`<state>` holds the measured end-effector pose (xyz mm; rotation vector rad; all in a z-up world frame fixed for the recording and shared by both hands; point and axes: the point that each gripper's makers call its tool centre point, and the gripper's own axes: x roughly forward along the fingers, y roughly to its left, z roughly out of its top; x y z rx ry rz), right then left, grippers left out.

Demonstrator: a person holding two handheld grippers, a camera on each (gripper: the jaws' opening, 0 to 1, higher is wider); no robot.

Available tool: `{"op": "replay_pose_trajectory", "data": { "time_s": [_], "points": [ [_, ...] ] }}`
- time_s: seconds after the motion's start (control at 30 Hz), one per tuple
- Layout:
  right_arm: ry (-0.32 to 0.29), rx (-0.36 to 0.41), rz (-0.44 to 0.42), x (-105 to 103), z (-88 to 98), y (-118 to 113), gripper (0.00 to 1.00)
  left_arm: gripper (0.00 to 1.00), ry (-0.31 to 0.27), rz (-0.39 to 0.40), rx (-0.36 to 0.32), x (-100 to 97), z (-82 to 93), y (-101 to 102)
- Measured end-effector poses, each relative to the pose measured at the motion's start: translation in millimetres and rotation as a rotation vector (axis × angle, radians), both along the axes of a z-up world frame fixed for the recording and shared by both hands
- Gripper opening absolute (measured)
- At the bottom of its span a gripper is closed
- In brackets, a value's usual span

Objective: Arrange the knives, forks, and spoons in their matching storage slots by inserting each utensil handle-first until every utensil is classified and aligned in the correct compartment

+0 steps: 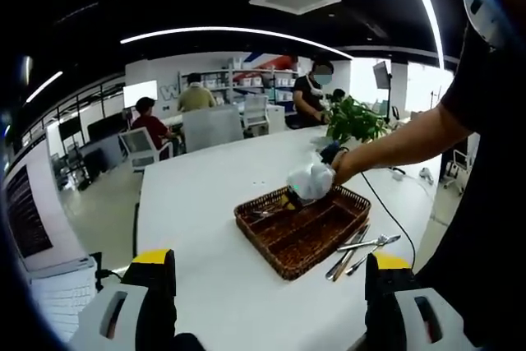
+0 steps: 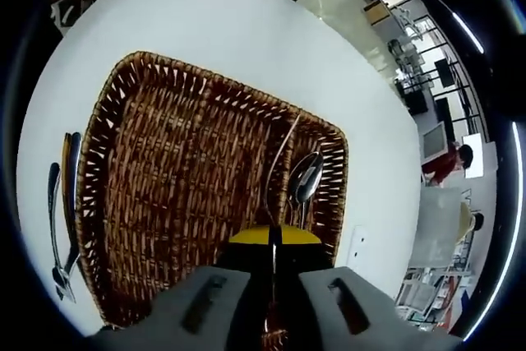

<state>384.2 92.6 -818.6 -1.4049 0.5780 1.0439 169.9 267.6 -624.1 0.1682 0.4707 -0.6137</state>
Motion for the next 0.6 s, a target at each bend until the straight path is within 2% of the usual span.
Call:
{"op": "replay_pose_trajectory", "data": {
  "time_s": [0.07, 0.13, 0.23, 0.27, 0.37, 0.43, 0.6],
  "points": [
    [-0.005, 0.005, -0.009, -0.8, 2.3, 1.8, 0.00, 1.00, 0.001, 0.004, -0.001, -0.7, -0.6, 1.3],
    [0.042, 0.022, -0.050, -6.0, -3.6, 2.1, 0.00, 1.00, 0.004, 0.009, -0.002, -1.6, -1.6, 3.3],
    [0.008, -0.026, -0.024, -1.7, -13.5, -1.9, 0.00, 1.00, 0.008, 0.011, 0.002, -2.4, -2.7, 5.1],
    [0.021, -0.023, -0.026, -3.1, -16.6, -1.5, 0.00, 1.00, 0.008, 0.011, 0.002, -2.4, -2.5, 5.5],
    [-0.005, -0.046, -0.018, -0.4, -22.0, -2.4, 0.00, 1.00, 0.008, 0.014, -0.001, -2.2, -2.5, 7.0],
    [0.000, -0.056, -0.034, 0.0, -27.3, -3.2, 0.00, 1.00, 0.012, 0.015, 0.000, -2.3, -4.0, 7.3],
    [-0.009, -0.034, -0.078, 3.6, -30.8, -2.0, 0.00, 1.00, 0.013, 0.014, -0.003, -2.7, -4.3, 6.3]
  ]
}}
